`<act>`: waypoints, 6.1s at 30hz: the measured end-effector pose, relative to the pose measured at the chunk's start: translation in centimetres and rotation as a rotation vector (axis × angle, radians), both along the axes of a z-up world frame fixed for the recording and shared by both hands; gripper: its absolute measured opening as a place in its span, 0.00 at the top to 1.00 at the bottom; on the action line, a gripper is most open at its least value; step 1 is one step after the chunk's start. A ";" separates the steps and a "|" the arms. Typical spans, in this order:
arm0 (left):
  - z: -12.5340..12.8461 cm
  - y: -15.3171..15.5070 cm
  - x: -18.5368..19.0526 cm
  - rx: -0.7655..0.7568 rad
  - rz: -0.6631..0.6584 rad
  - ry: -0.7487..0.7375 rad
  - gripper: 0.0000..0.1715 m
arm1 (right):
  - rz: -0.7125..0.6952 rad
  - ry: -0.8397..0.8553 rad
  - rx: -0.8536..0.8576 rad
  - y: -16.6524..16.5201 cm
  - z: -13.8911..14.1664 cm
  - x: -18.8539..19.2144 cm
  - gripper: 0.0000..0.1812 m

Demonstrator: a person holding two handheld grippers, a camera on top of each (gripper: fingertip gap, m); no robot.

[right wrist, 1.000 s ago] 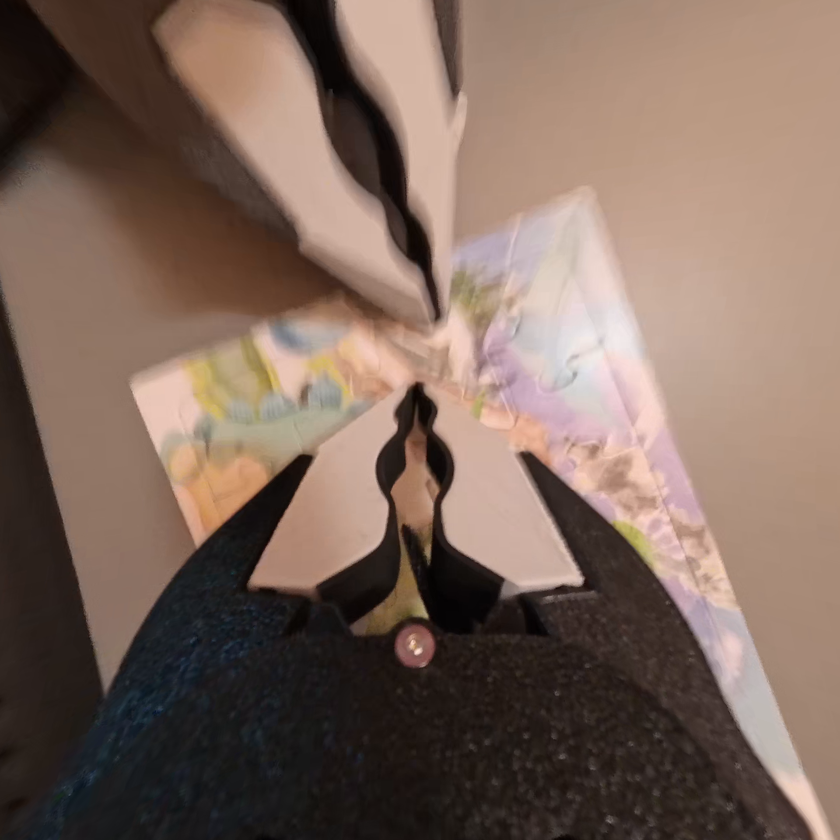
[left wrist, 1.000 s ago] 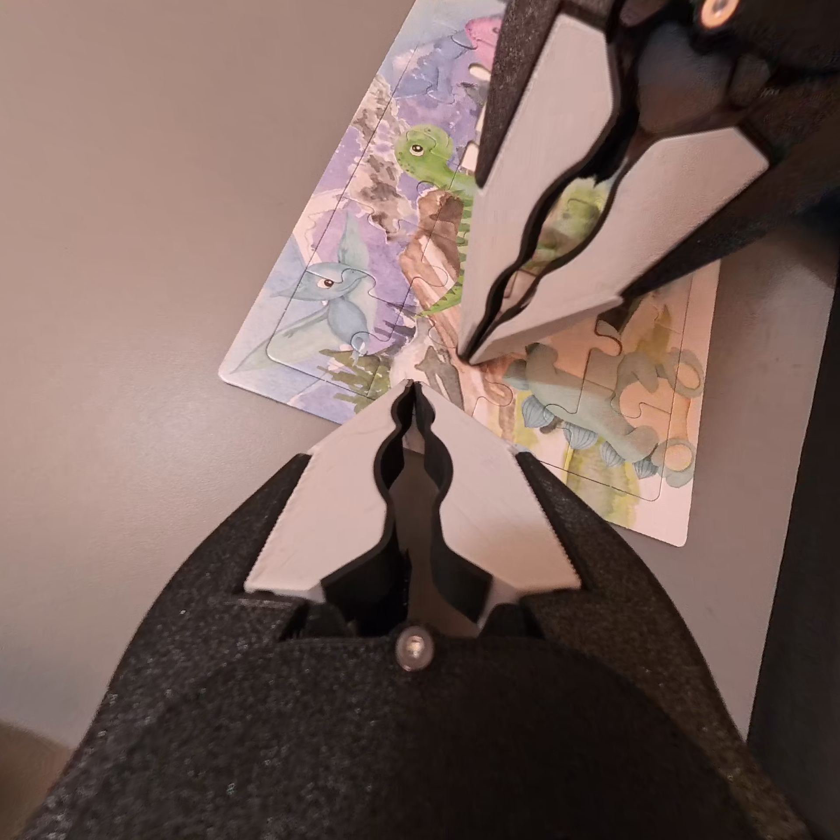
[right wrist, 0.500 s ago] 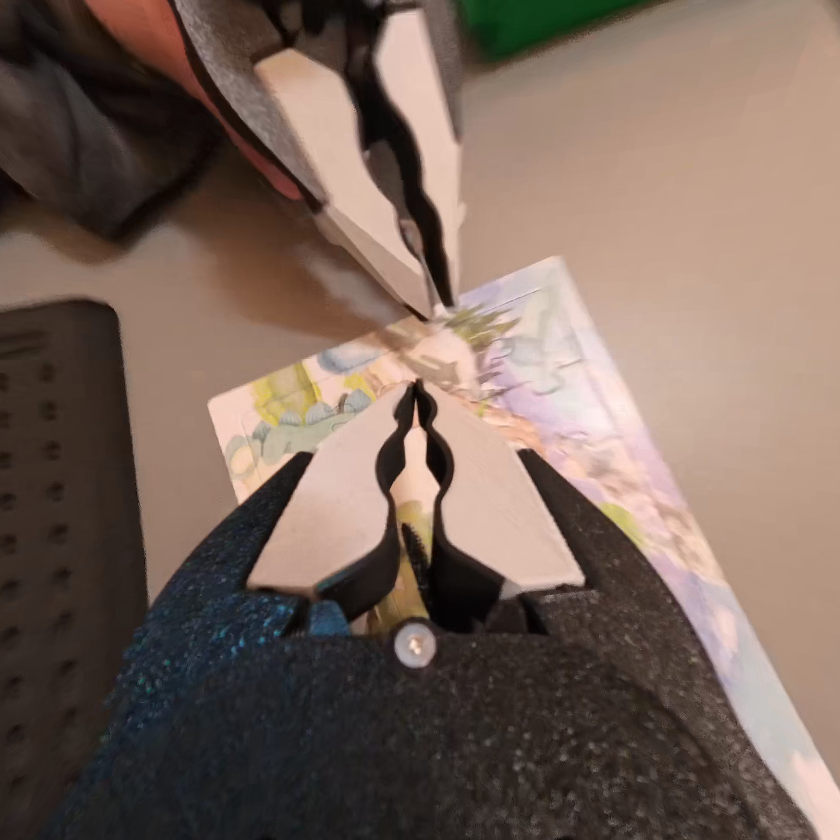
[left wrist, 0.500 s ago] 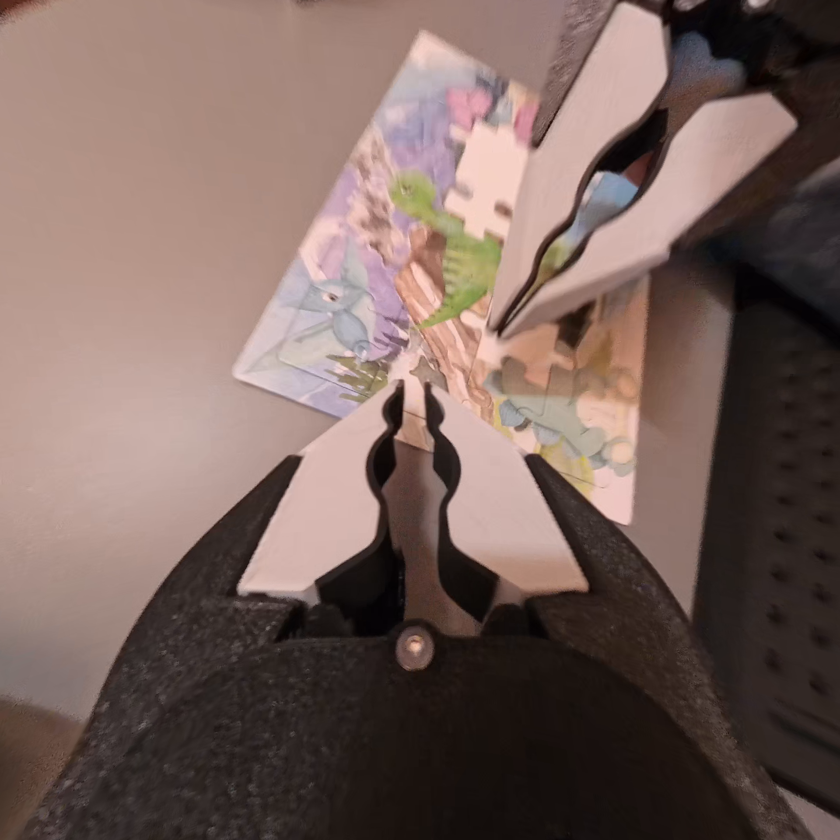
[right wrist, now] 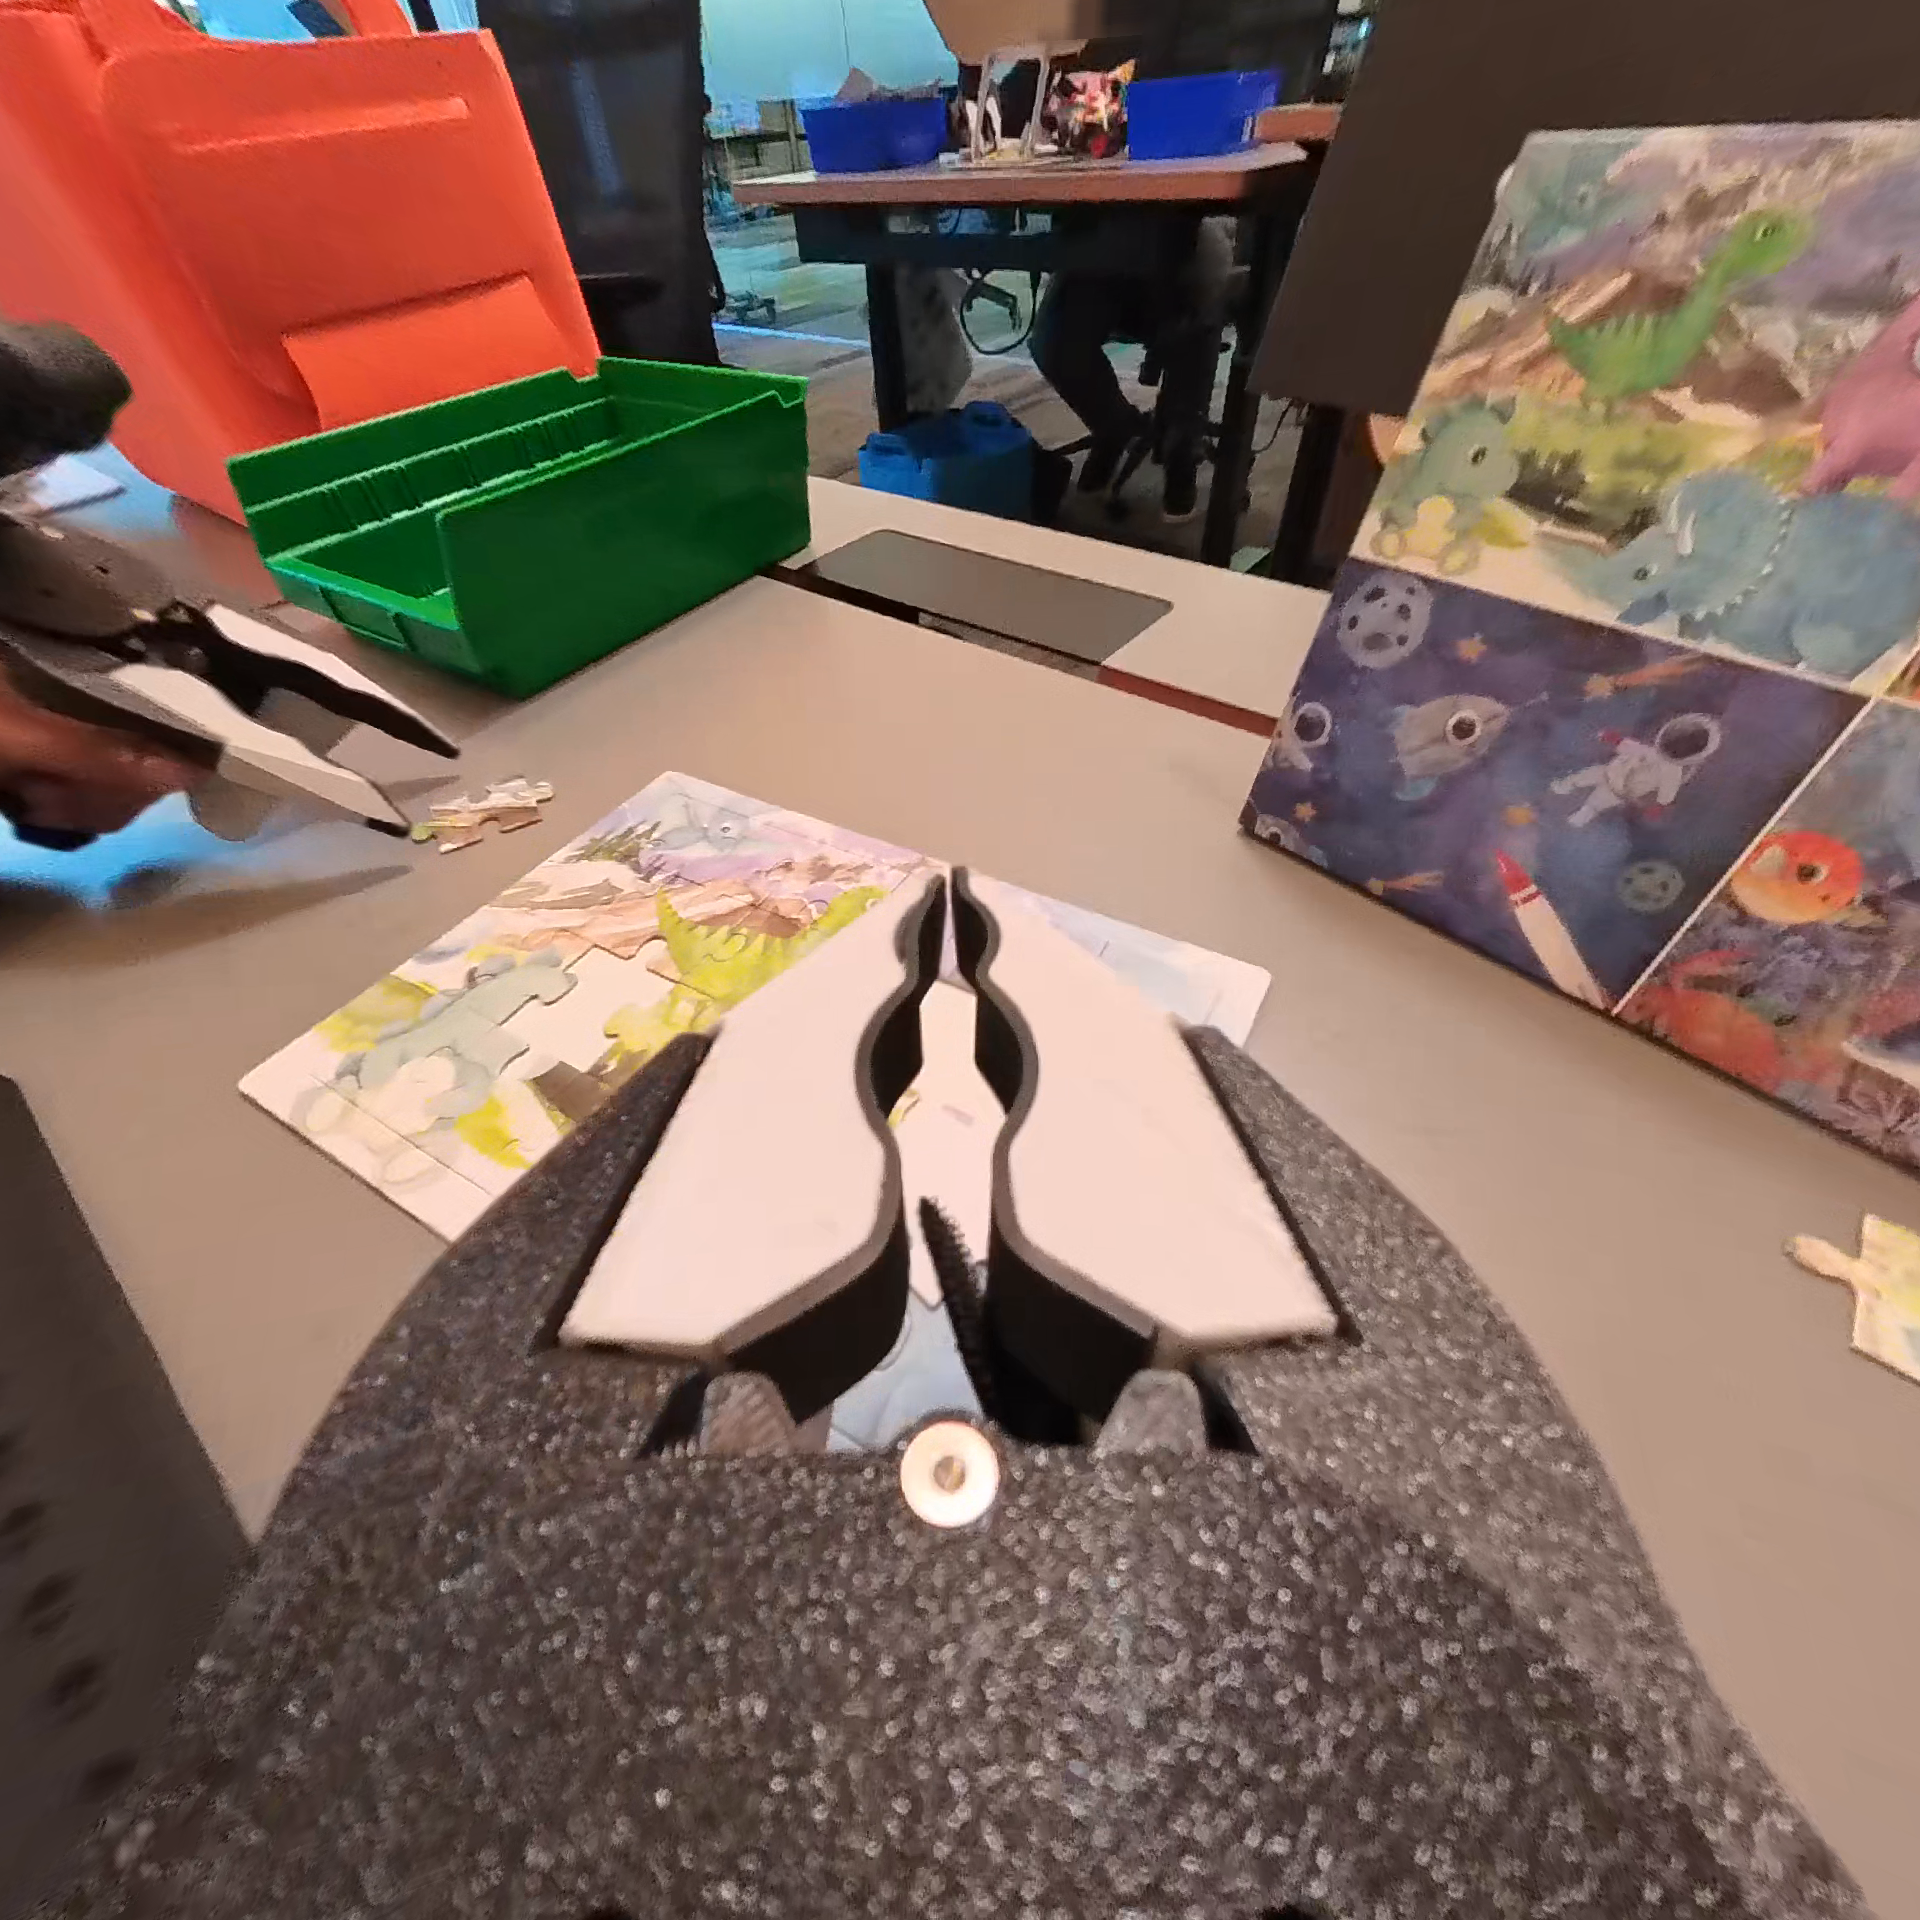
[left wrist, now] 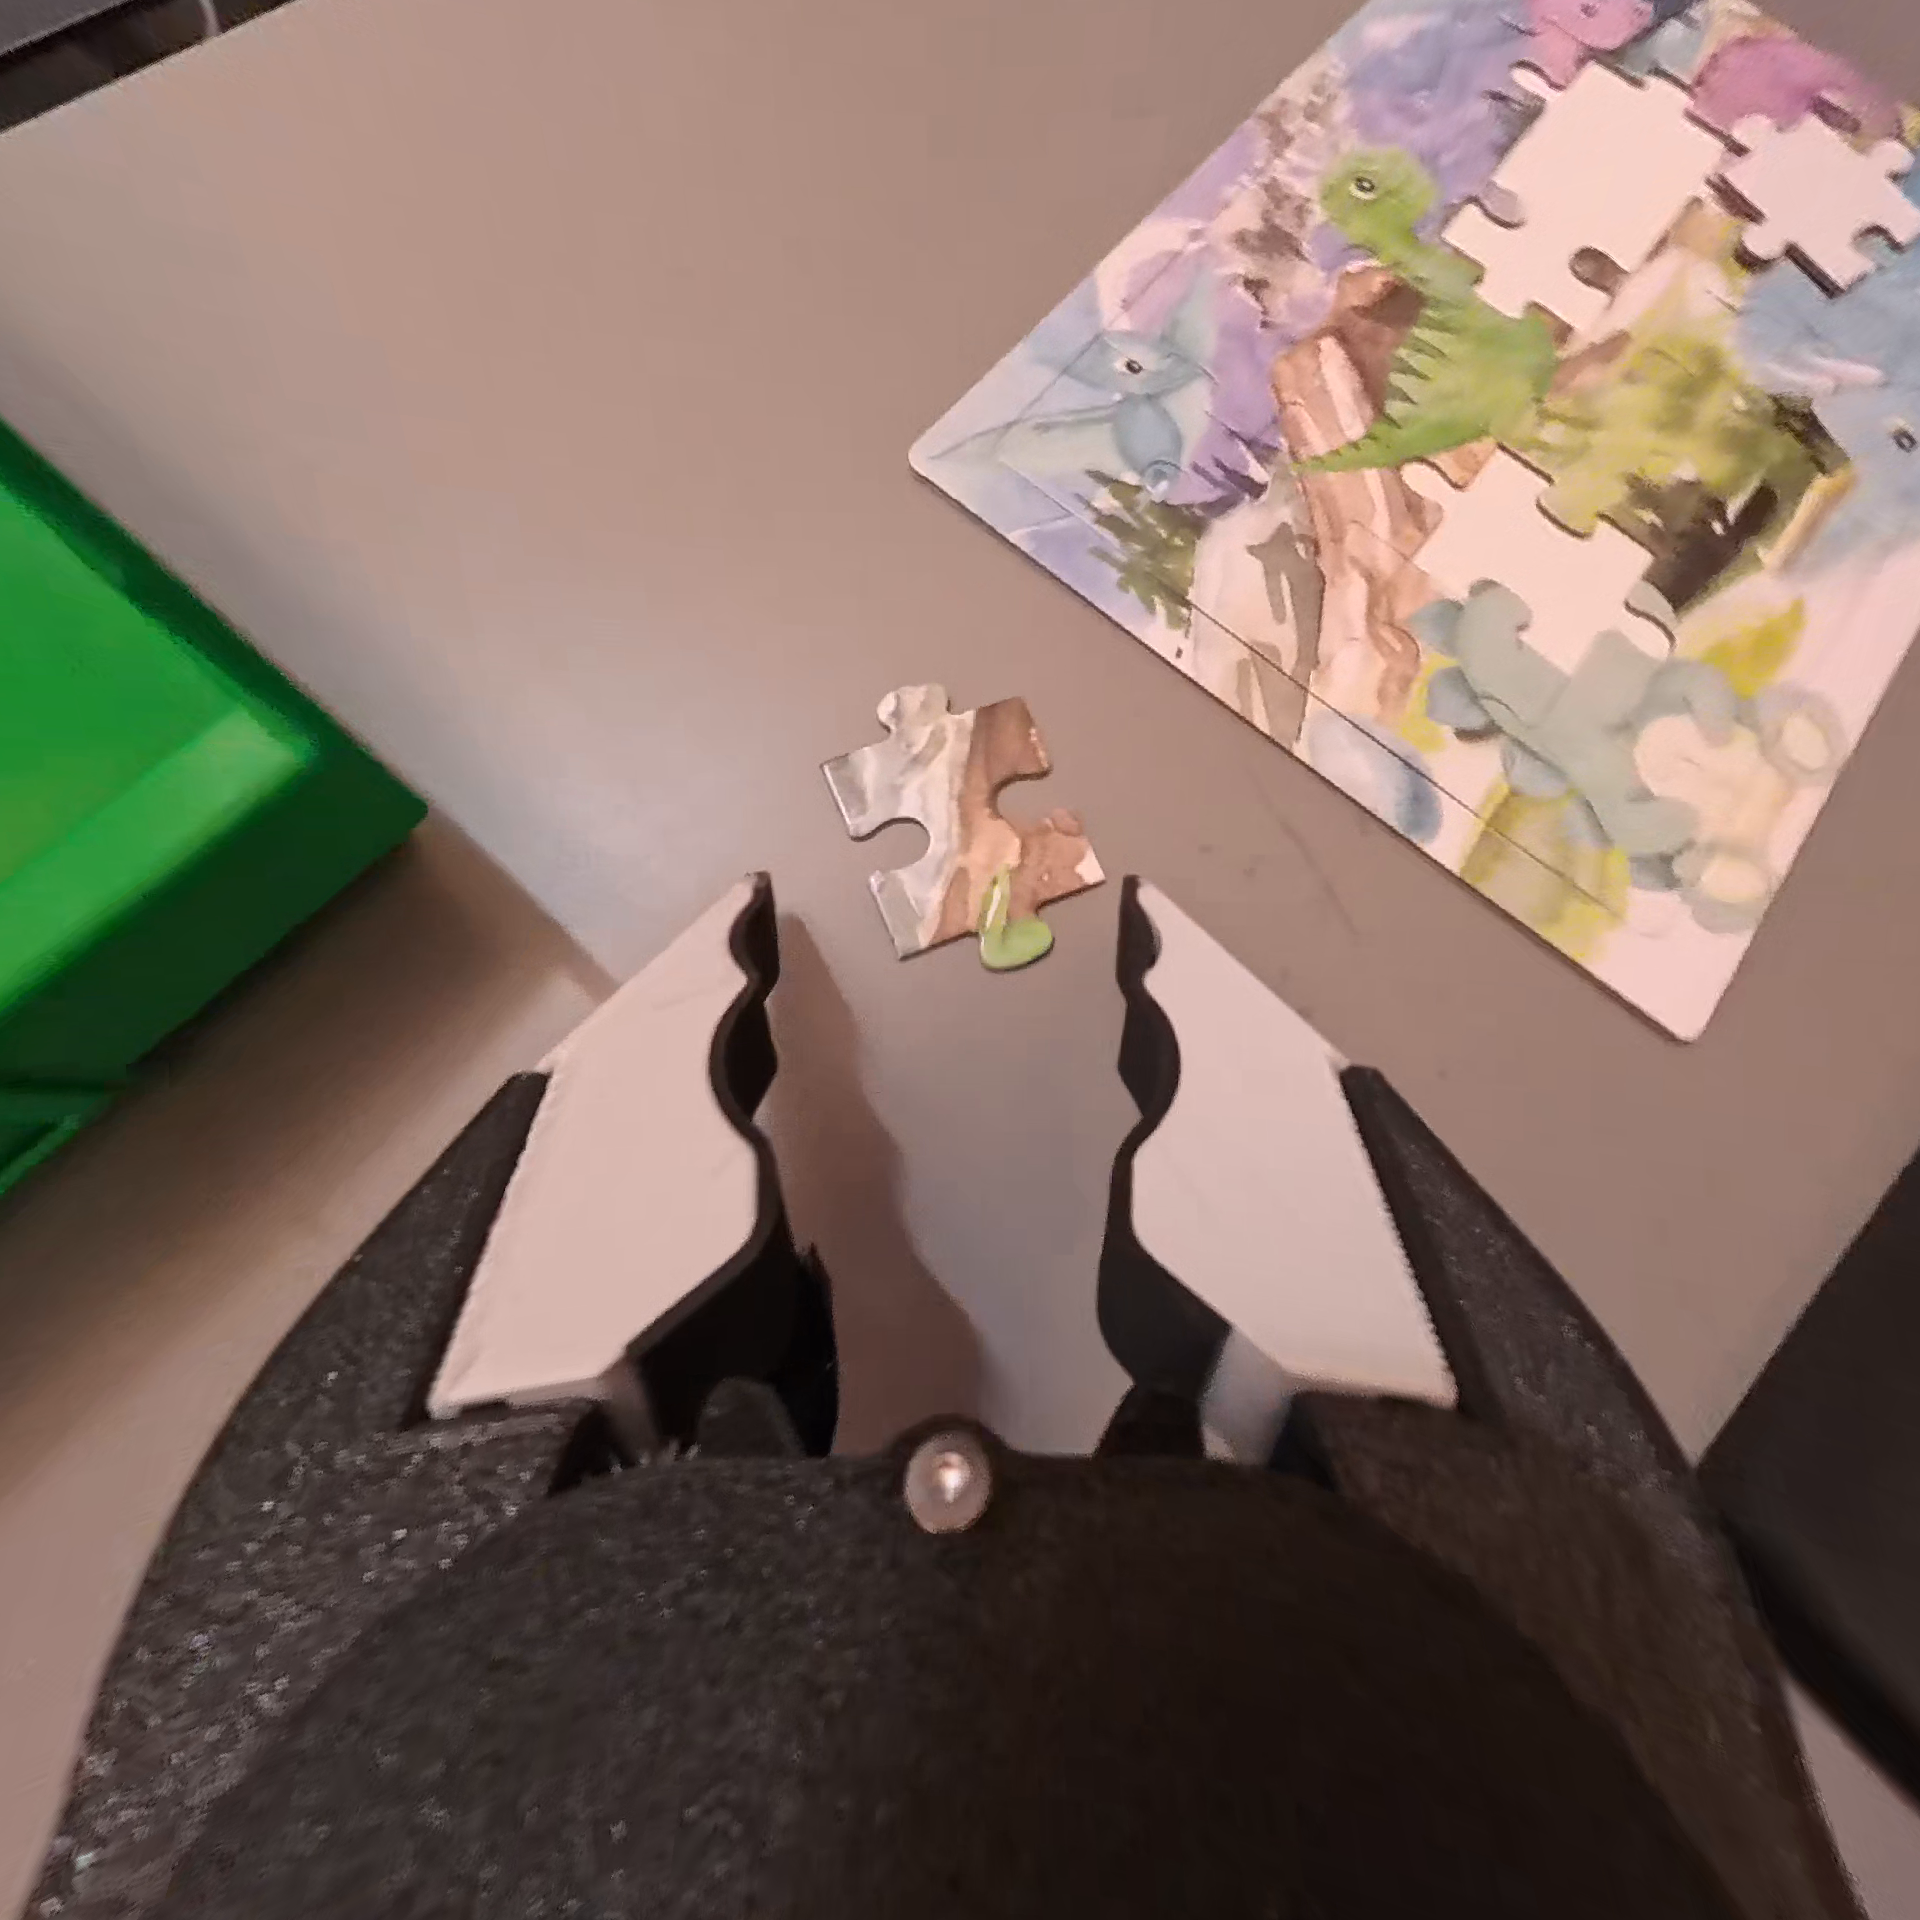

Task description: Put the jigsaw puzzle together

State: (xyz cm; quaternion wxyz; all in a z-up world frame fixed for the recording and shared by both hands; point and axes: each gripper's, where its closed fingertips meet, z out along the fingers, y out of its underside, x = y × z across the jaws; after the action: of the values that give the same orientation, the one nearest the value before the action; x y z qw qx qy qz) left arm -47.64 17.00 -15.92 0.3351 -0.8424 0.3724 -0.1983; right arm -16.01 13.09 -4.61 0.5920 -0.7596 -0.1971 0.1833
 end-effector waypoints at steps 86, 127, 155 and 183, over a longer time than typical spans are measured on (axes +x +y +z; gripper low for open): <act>-0.2 -0.7 18.2 0.099 -0.485 -0.015 1.00 | 0.180 -0.336 -0.430 4.1 -10.9 -7.2 1.00; 4.9 -5.8 20.8 -0.431 -0.336 -0.499 0.68 | 0.169 -0.331 -0.234 -1.7 -7.0 -3.8 0.69; 7.8 -6.6 22.4 1.273 -0.494 0.377 0.98 | 0.248 0.711 -0.583 -2.7 -2.7 -9.1 0.96; 3.9 -0.5 18.2 0.436 -0.316 -0.025 0.90 | 0.584 0.006 -1.145 2.2 -9.6 -2.2 0.99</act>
State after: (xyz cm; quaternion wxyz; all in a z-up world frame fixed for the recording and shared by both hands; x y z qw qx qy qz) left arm -29.39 16.49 -12.04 0.4780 -0.6792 0.5291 -0.1738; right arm -18.19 15.32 -14.20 0.0190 -0.8701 -0.2652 0.4151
